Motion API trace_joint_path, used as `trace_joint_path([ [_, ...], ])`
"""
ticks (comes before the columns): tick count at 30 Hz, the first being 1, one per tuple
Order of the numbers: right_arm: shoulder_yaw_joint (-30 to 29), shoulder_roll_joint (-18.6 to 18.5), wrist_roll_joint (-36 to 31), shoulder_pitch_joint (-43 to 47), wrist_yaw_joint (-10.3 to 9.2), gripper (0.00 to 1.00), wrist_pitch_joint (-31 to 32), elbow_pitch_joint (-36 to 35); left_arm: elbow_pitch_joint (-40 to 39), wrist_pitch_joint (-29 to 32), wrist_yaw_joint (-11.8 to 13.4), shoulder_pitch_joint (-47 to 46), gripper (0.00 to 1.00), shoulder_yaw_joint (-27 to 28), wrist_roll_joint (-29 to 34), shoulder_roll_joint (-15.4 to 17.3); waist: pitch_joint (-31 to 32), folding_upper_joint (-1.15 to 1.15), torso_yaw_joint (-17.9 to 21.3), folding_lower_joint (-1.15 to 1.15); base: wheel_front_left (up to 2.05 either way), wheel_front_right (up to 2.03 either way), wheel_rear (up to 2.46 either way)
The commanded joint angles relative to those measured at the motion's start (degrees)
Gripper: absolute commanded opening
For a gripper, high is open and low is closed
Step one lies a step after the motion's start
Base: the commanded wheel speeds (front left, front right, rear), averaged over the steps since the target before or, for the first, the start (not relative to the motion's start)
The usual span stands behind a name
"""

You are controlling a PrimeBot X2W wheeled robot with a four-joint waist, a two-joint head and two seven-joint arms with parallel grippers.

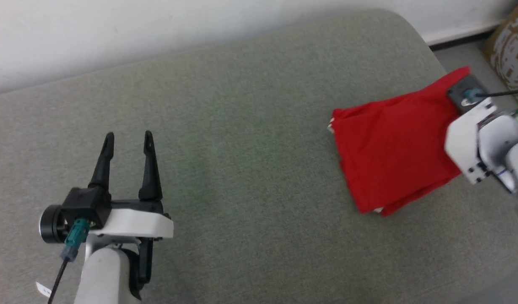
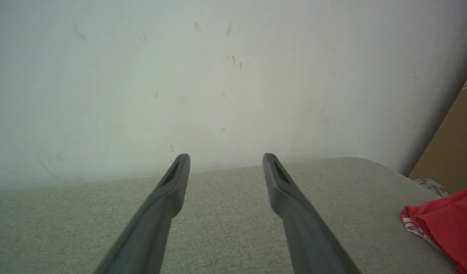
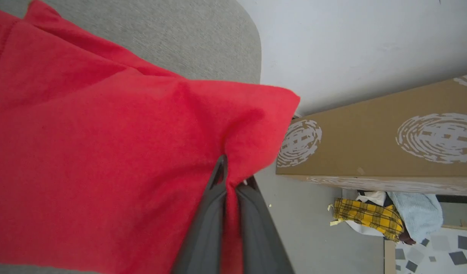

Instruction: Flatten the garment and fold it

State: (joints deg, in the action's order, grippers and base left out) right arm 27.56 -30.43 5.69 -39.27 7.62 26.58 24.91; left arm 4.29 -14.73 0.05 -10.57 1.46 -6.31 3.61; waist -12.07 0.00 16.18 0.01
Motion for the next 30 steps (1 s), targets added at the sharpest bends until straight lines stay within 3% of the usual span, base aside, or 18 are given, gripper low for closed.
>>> trace_joint_path([
  [1, -0.7, -1.0, 0.3, -2.2, -0.13, 0.0, -1.8, 2.5, -0.4, -0.3, -0.2, -1.3, 1.0, -0.3, 0.7, 0.6, -3.6, 0.0, 2.2, -0.01, 0.0, 0.0, 0.0],
  [9, -4.1, -3.0, 0.3, -8.0, -0.13, 0.0, -10.6, 13.8, -0.8, 0.5, -0.7, -5.0, 1.0, -1.5, 1.6, 2.2, -8.9, 0.0, 0.4, -0.01, 0.0, 0.0, 0.0],
  [18, -12.5, -1.1, -1.8, -11.3, -0.13, 0.0, -16.3, 25.1, -0.4, 0.6, -0.4, -6.3, 1.0, -2.4, 1.8, 2.5, -10.8, 0.0, -2.3, -0.01, 0.0, 0.0, 0.0],
  [19, -13.5, -0.8, -2.1, -11.2, -0.13, 0.17, -16.6, 26.3, -0.2, 0.6, -0.4, -6.2, 1.0, -2.4, 1.7, 2.5, -10.4, 0.0, -2.6, -0.01, 0.0, 0.0, 0.0],
  [20, -14.5, -0.4, -2.3, -11.0, -0.13, 0.48, -16.8, 27.4, 0.1, 0.6, -0.4, -6.0, 1.0, -2.4, 1.6, 2.5, -9.9, 0.0, -2.7, -0.01, 0.0, 0.0, 0.0],
  [21, -15.4, 0.0, -2.6, -10.8, -0.13, 1.0, -17.0, 28.4, 0.5, 0.5, -0.4, -5.9, 1.0, -2.3, 1.4, 2.5, -9.4, 0.0, -2.9, -0.01, 0.0, 0.0, 0.0],
  [30, -20.8, 2.7, -1.5, -6.3, -0.13, 1.0, -21.3, 32.0, 3.4, 0.0, -0.2, -2.8, 1.0, -3.0, -0.4, 1.5, -1.4, 0.0, -5.0, -0.01, 0.0, 0.0, 0.0],
])
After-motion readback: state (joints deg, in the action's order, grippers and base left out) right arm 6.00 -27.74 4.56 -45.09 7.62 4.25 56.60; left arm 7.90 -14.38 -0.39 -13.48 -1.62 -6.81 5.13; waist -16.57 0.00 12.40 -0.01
